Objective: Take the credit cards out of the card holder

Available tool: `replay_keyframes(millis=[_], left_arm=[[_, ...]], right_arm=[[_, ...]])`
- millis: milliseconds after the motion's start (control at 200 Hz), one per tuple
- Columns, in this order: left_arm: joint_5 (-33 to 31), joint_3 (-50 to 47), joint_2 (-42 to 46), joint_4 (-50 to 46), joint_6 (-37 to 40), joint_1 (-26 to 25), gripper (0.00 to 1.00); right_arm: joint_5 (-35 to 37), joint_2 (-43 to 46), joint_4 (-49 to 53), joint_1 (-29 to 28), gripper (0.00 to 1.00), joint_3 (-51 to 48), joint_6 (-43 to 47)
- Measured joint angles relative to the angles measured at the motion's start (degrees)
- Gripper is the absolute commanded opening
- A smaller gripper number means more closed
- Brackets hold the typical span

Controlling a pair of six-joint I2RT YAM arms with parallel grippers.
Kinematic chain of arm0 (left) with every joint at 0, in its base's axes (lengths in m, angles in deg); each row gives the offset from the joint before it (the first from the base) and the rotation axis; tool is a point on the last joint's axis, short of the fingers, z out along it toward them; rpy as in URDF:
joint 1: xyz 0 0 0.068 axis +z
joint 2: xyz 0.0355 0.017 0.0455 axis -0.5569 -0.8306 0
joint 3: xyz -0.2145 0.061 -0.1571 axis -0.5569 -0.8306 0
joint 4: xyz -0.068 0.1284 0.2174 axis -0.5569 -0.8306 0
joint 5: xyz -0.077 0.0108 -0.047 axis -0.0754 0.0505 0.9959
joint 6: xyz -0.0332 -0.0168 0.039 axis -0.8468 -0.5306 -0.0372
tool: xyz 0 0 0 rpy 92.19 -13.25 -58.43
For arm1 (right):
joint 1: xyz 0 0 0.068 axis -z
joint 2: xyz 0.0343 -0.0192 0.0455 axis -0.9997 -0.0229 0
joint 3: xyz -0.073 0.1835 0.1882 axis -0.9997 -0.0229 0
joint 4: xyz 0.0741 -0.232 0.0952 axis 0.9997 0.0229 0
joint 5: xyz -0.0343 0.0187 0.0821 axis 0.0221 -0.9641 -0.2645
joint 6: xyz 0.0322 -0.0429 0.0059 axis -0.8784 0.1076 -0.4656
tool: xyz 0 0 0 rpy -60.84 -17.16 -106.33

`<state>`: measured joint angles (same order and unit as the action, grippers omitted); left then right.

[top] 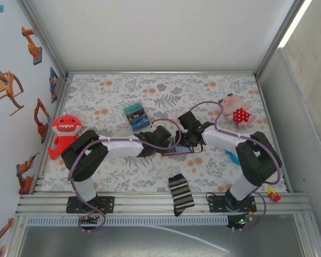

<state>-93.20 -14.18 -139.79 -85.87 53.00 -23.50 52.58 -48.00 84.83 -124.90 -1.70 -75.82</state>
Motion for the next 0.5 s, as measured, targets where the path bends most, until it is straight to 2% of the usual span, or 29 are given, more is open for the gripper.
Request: replay_keyframes(millis=[220,501], left_arm=[[-0.35,0.90,-0.46,-1.07,-0.70,0.00,0.97],[-0.74,1.95,-1.20,-1.57,-1.09,0.02,0.97]], right_arm=[[-0.44,-1.99,0.85,0.09,0.03,0.00,0.20],[-0.87,-0.39,1.29,1.44,0.03,-1.77,0.92]])
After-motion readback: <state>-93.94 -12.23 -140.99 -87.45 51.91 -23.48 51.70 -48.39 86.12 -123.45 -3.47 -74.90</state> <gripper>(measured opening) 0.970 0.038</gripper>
